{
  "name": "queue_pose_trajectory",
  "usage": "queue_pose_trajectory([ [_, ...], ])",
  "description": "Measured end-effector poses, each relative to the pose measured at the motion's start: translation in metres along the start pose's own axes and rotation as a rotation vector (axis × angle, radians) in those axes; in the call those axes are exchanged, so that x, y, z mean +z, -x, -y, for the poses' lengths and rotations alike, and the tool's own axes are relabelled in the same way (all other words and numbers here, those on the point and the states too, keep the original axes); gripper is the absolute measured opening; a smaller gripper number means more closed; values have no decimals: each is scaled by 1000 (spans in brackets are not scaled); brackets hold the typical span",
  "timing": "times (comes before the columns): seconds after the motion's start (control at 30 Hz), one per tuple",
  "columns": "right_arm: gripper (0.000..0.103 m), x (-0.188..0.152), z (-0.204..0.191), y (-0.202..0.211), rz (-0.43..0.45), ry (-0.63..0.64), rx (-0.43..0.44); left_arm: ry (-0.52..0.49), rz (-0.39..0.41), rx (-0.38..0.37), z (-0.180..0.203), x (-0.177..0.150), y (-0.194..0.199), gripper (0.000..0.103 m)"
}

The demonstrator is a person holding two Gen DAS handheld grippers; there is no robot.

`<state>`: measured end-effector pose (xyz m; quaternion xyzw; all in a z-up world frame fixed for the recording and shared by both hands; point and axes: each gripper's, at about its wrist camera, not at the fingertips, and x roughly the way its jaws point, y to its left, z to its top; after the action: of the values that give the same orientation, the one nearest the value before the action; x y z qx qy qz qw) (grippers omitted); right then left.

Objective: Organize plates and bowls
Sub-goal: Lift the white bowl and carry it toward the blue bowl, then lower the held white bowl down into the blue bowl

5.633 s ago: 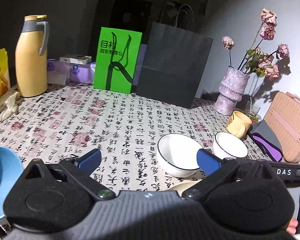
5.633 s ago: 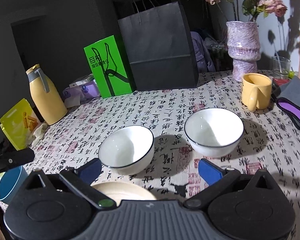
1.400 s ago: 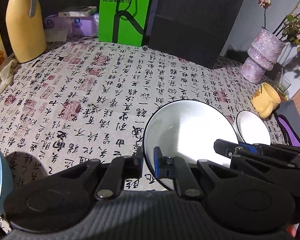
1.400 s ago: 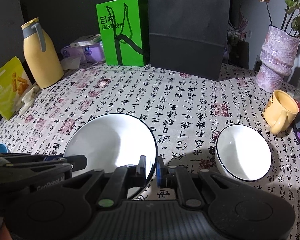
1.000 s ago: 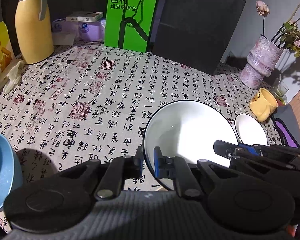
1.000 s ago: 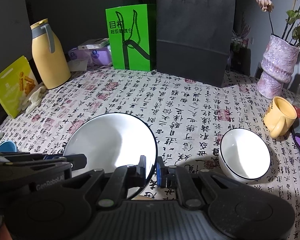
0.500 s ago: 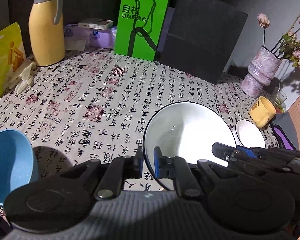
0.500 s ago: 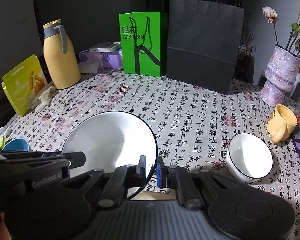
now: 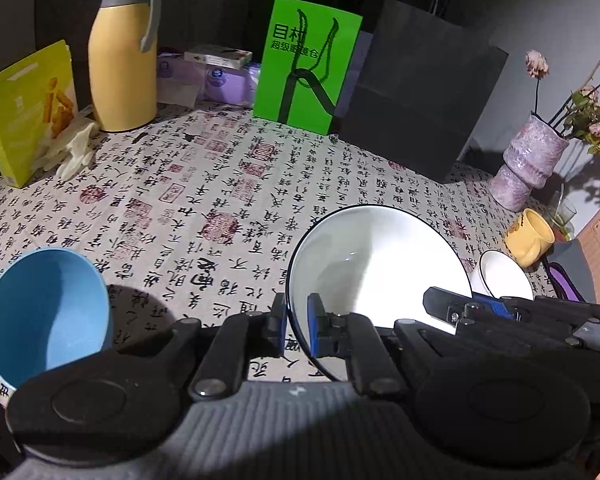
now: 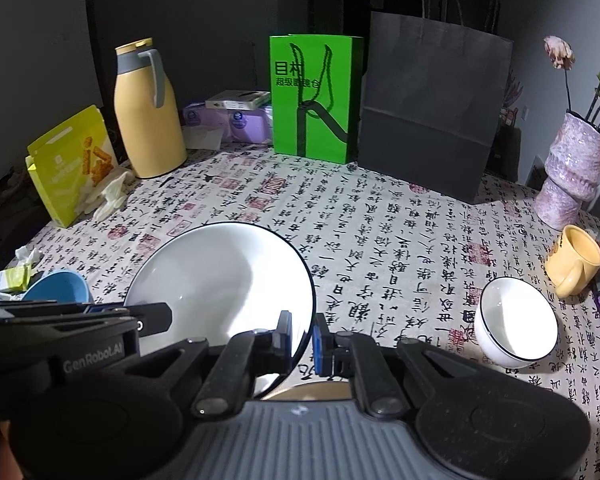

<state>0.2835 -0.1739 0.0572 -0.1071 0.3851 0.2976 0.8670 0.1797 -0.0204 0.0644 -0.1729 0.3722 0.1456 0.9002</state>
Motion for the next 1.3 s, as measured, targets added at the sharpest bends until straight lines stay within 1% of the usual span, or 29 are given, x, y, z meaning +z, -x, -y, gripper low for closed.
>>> queue_pose_trajectory([
  [0.83, 10, -3, -65, 17, 32, 78, 44, 82, 52, 38, -56, -12, 38, 11],
  [1.3, 10, 1, -93, 17, 45, 111, 62, 113, 77, 52, -84, -12, 52, 11],
])
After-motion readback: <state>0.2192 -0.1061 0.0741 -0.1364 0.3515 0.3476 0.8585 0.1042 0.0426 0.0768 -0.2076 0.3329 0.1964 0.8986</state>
